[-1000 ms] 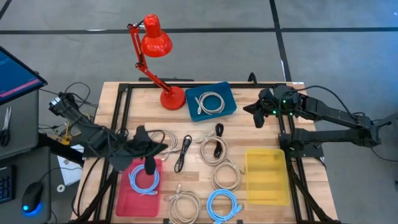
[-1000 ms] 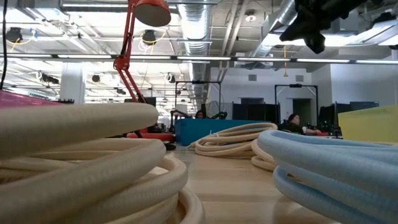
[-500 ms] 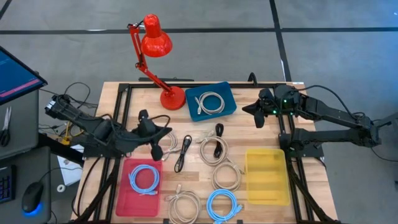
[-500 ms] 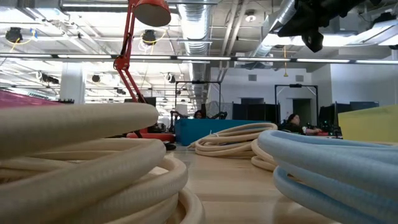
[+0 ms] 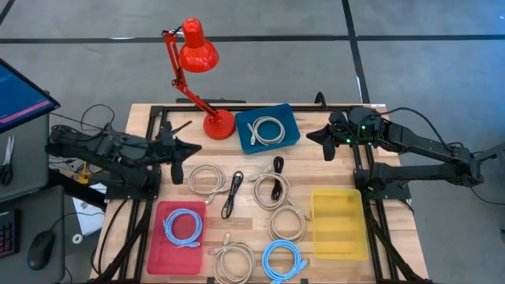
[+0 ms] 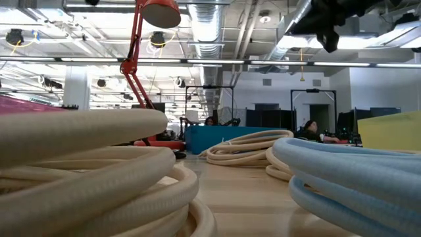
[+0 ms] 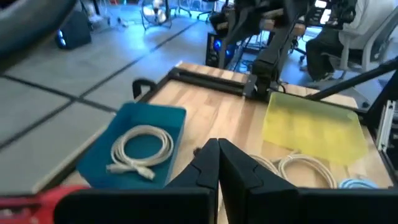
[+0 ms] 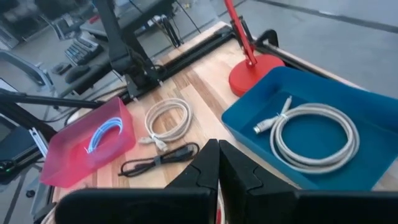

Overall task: Sort HDMI cables
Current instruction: Put the black HDMI cable into the yellow bin

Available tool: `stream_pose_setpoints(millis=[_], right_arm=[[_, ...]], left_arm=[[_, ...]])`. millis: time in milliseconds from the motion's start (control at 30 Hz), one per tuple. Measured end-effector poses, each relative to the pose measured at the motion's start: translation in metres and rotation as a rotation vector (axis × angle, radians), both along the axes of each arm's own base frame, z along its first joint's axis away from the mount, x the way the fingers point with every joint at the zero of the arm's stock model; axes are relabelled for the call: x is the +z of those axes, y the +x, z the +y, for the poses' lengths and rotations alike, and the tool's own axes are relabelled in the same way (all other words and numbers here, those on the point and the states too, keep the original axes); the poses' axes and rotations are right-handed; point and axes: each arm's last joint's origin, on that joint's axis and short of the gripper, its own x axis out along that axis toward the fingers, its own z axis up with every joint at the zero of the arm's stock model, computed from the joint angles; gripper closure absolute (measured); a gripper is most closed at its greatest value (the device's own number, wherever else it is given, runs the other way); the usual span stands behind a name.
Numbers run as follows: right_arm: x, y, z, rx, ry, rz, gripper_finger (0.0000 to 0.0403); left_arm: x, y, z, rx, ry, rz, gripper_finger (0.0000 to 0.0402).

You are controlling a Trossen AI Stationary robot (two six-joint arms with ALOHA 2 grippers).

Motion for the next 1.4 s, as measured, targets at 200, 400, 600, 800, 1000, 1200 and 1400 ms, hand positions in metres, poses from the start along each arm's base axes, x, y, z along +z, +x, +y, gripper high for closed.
stream_pose_setpoints(millis=[200, 400, 600, 800, 1000, 1200, 1400], right_arm=[[-0.002, 0.003, -0.001, -0.005, 0.015, 0.008, 0.0403], [-0.013, 0.016, -0.003, -0.037, 0.13, 0.056, 0.0403], [-0.022, 0.033, 0.004, 0.049, 0.083, 0.119, 0.0403], [-0.026, 0.055, 0.011, 0.206, 0.034, 0.083, 0.0403], [-0.03, 0.075, 0.005, -0.002, 0.28, 0.082, 0.0403], [-0.024, 0.075, -0.002, -0.342, 0.307, 0.349, 0.0403], [-0.013, 0.092, -0.003, -0.441, 0.361, 0.425, 0.0403]], left_arm=[[-0.046, 0.003, 0.002, -0.002, -0.099, -0.147, 0.0397], [-0.06, 0.005, 0.002, 0.01, -0.136, -0.29, 0.0398], [-0.059, 0.005, 0.003, 0.027, -0.127, -0.297, 0.0397], [-0.059, 0.005, 0.003, 0.026, -0.125, -0.297, 0.0396], [-0.059, 0.005, 0.003, 0.026, -0.125, -0.297, 0.0397], [-0.059, 0.005, 0.003, 0.026, -0.125, -0.298, 0.0395], [-0.059, 0.005, 0.003, 0.023, -0.104, -0.291, 0.0397]])
